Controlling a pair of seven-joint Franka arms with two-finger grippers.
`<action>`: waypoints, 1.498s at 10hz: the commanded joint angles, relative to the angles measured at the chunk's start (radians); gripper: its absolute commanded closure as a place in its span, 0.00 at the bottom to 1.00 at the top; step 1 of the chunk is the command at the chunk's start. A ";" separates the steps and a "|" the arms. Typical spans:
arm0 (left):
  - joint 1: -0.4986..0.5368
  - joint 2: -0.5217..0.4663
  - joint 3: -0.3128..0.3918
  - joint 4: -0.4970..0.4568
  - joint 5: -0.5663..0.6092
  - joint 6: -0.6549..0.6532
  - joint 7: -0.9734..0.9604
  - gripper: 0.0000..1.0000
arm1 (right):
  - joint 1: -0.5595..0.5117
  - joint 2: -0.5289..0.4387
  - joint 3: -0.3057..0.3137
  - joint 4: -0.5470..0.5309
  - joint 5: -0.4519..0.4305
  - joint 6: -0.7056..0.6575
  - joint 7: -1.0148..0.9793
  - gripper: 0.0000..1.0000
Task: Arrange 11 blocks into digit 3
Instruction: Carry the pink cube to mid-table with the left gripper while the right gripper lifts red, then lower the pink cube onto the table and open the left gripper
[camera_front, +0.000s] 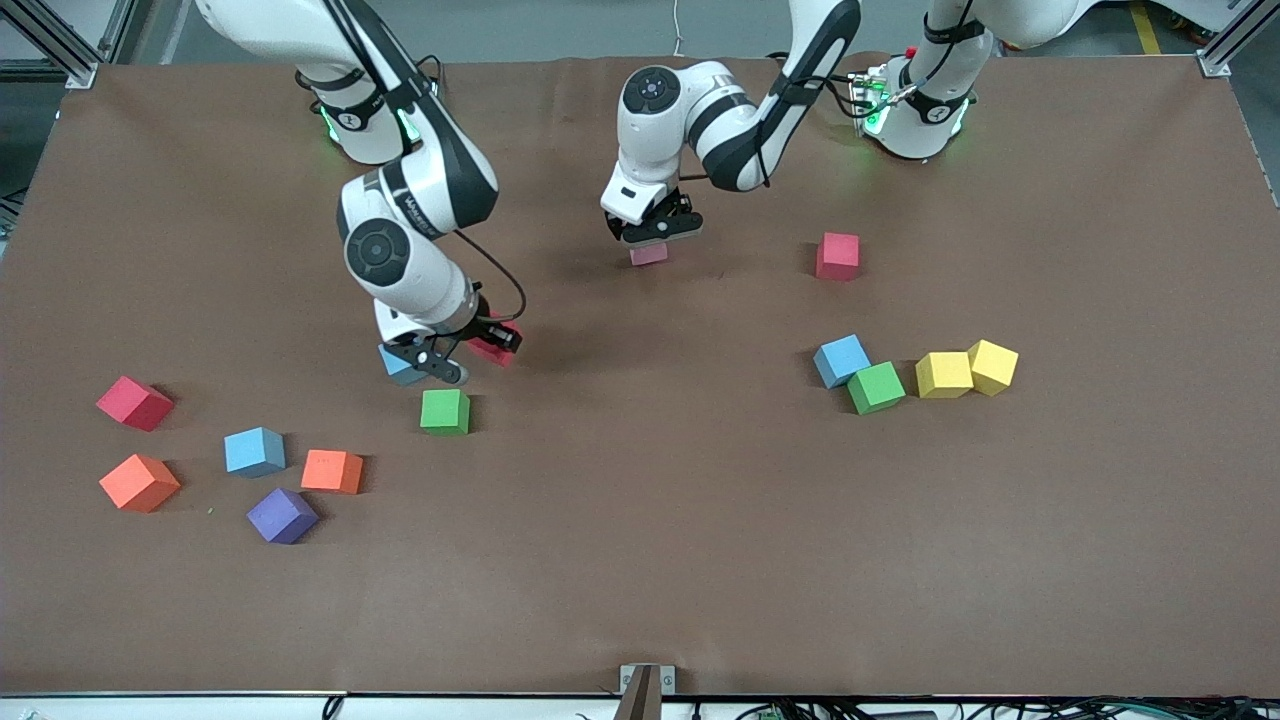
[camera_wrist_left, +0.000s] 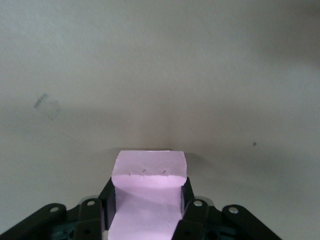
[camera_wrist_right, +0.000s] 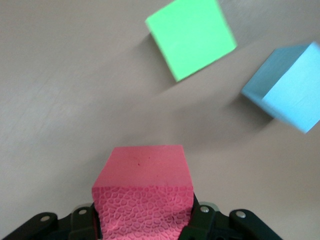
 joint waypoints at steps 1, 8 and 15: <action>-0.034 0.013 0.009 -0.004 0.086 0.025 -0.052 0.78 | -0.022 -0.028 0.008 -0.023 -0.016 -0.018 -0.046 0.98; -0.043 0.094 0.001 0.040 0.224 0.074 -0.032 0.78 | -0.038 -0.038 0.009 -0.012 -0.062 -0.021 -0.037 0.97; -0.028 0.033 0.003 0.074 0.238 0.076 -0.136 0.00 | -0.033 -0.084 0.011 -0.012 -0.061 -0.116 0.291 0.97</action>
